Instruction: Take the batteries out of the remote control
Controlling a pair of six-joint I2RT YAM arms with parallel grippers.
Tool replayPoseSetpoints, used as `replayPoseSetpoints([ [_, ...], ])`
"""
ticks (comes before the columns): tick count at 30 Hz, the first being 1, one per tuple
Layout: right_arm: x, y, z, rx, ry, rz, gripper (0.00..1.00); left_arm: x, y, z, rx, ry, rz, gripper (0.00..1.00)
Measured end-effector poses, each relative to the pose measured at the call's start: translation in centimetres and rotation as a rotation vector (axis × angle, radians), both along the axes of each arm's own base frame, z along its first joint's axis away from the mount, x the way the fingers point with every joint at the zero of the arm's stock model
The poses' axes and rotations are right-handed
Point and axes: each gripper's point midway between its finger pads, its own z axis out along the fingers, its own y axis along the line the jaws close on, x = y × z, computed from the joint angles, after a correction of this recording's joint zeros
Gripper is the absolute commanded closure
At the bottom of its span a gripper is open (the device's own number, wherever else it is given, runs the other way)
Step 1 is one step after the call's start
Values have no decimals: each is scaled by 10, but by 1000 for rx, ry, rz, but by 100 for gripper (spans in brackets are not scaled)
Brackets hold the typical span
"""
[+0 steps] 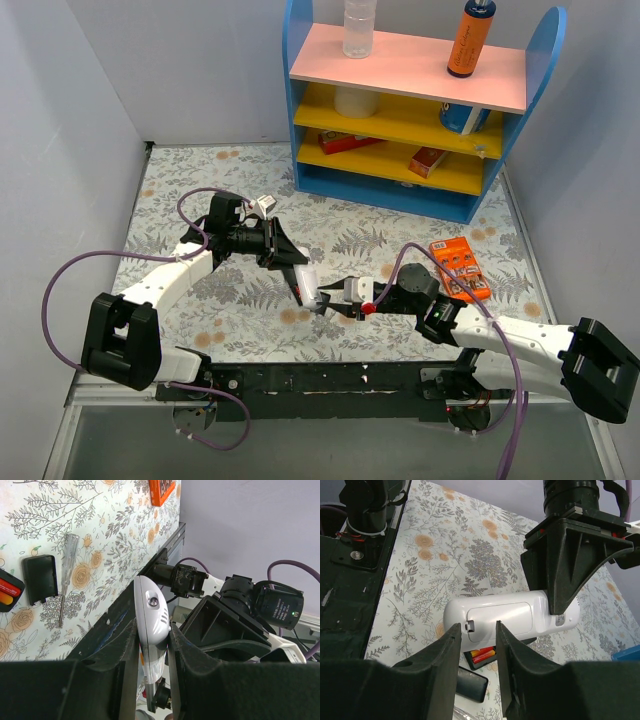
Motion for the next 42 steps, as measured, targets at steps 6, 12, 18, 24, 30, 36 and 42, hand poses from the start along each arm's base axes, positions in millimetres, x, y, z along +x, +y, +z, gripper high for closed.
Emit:
replayPoseSetpoints([
  [6,-1,1,-1,-3,-1,3,64,0,0,0,1,-2,0,100],
  [12,1,3,-2,-9,-18,-8,66,1,1,-1,5,-7,3,100],
  [18,4,5,-3,-12,-37,-34,69,0,1,-3,9,1,6,100],
  [24,6,6,-2,-11,-55,-52,71,2,2,-4,13,2,14,100],
  [30,10,5,-4,-13,-59,-82,72,5,3,-11,31,16,26,100],
  [36,15,3,-5,-15,-80,-114,72,9,5,-26,66,50,39,100],
  [42,23,-3,-12,-18,-104,-171,73,11,8,-45,115,92,53,100],
])
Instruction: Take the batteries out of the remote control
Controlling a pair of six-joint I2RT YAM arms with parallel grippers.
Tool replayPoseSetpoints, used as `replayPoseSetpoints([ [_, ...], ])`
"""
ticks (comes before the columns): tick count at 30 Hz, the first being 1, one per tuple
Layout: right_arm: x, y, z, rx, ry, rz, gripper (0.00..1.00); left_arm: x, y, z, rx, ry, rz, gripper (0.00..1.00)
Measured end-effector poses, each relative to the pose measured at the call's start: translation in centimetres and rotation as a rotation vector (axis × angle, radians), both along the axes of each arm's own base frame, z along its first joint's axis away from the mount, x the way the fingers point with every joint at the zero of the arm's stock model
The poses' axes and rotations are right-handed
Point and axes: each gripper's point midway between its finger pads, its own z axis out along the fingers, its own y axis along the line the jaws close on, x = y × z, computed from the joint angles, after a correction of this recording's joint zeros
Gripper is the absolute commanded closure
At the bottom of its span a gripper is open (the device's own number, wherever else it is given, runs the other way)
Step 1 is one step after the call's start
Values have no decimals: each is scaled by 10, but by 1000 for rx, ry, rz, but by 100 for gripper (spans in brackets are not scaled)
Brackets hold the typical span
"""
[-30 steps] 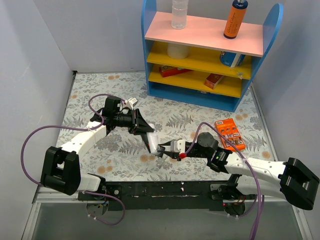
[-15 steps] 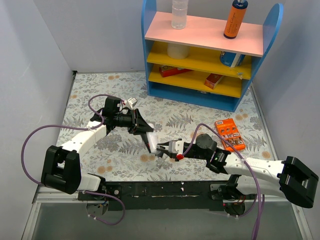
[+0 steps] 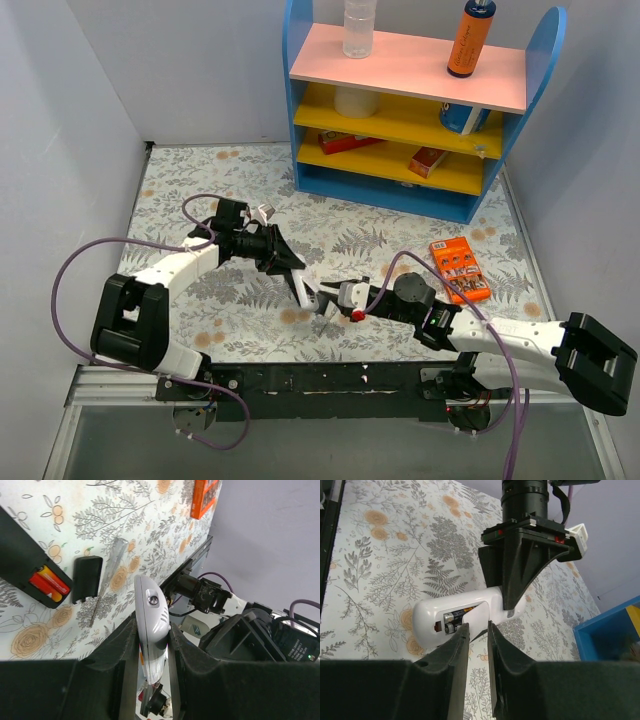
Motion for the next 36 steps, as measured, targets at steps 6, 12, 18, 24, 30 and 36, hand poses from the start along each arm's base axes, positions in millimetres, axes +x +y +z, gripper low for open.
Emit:
replayPoseSetpoints([
  [6,12,-3,-7,-3,-20,-64,73,6,1,-21,59,67,19,100],
  [12,28,-4,-41,-63,5,-138,73,26,-3,-44,108,124,39,100],
  [18,46,-9,-68,-111,46,-236,72,44,-2,-61,166,141,71,100],
  [24,57,-10,-62,-80,111,-310,70,71,5,-59,260,63,128,100],
  [30,65,-12,-38,-25,220,-393,67,82,32,-64,388,19,196,100],
  [36,62,-21,-22,25,334,-448,63,89,78,-61,483,-5,281,100],
])
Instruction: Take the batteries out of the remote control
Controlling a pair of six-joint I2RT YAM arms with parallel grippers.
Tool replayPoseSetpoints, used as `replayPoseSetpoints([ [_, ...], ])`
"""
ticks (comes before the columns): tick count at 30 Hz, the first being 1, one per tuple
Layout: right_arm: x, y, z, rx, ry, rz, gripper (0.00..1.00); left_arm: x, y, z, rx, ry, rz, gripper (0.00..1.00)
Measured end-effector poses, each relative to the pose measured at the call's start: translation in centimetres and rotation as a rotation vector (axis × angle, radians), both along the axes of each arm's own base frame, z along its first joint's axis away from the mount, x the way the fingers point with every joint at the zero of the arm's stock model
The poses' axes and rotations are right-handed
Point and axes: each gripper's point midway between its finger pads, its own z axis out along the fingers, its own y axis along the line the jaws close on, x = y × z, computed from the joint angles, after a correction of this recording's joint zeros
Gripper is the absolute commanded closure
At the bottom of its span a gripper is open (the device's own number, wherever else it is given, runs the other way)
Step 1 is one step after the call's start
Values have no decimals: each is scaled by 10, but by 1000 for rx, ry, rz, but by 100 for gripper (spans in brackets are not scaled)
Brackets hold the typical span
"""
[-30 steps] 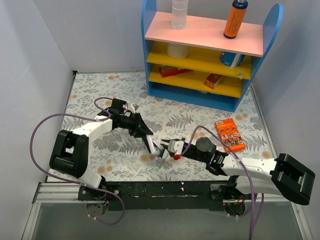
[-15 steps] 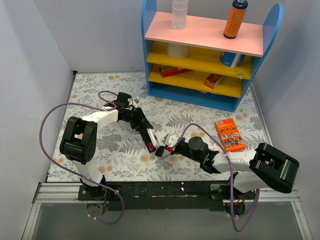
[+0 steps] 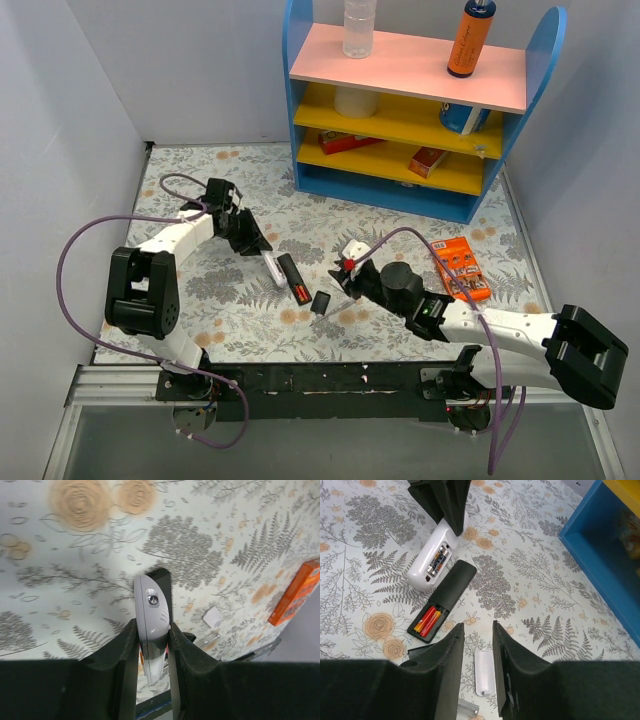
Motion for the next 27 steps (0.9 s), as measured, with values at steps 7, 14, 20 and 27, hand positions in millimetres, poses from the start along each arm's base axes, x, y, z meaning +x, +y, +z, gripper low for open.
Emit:
replayPoseSetpoints([
  [7,-5,-7,-16,-15,129,-44,59,-31,23,-29,56,94,3,90],
  [14,-8,-5,-28,-45,228,-67,51,-46,25,-38,65,140,-12,48],
  [20,-14,-7,-33,-78,227,-32,48,-48,30,-42,95,141,-13,39],
  [27,-20,-14,-29,-124,174,17,45,-51,35,-47,124,148,-4,37],
])
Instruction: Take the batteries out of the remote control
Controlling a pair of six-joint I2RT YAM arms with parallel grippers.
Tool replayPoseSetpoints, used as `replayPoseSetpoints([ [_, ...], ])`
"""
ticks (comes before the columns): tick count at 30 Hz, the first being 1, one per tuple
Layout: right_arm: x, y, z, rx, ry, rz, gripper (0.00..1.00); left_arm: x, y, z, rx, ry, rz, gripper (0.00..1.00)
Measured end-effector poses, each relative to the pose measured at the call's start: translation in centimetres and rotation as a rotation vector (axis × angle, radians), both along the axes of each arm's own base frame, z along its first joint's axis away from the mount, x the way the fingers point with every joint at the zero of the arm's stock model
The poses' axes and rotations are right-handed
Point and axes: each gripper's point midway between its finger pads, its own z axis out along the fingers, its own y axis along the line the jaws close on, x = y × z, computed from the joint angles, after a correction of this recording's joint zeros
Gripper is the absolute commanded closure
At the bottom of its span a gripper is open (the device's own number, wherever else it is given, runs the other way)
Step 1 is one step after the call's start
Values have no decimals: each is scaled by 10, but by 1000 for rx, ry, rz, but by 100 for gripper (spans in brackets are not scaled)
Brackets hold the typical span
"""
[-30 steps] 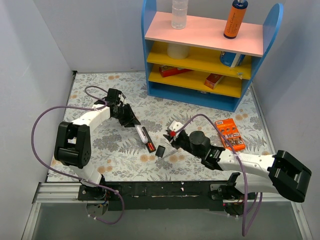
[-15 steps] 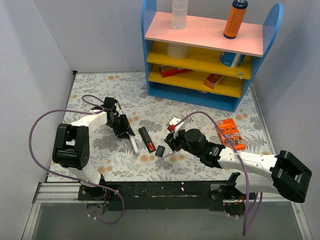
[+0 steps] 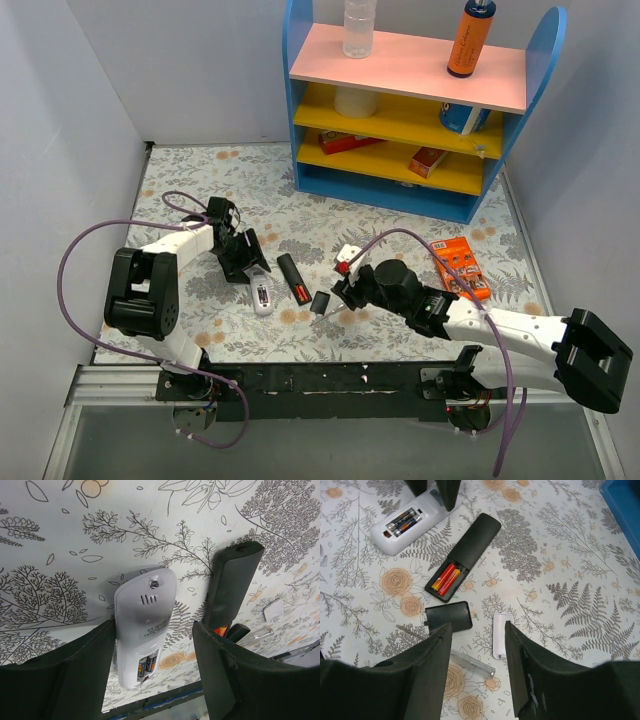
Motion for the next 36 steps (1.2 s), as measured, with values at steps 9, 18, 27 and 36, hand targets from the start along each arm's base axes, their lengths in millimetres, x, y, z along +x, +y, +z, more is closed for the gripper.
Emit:
replayPoseSetpoints([
  [9,-23,-3,-42,-223,-5,262,46,6,4,28,12,-121,13,12],
  [18,-20,-19,-86,-403,19,411,49,-4,6,50,-21,-290,13,2],
  [27,-13,-14,-79,-387,13,515,50,-4,4,54,-32,-323,10,2],
  [36,-19,-15,-99,-439,86,593,51,-7,-3,63,-36,-365,-16,2],
])
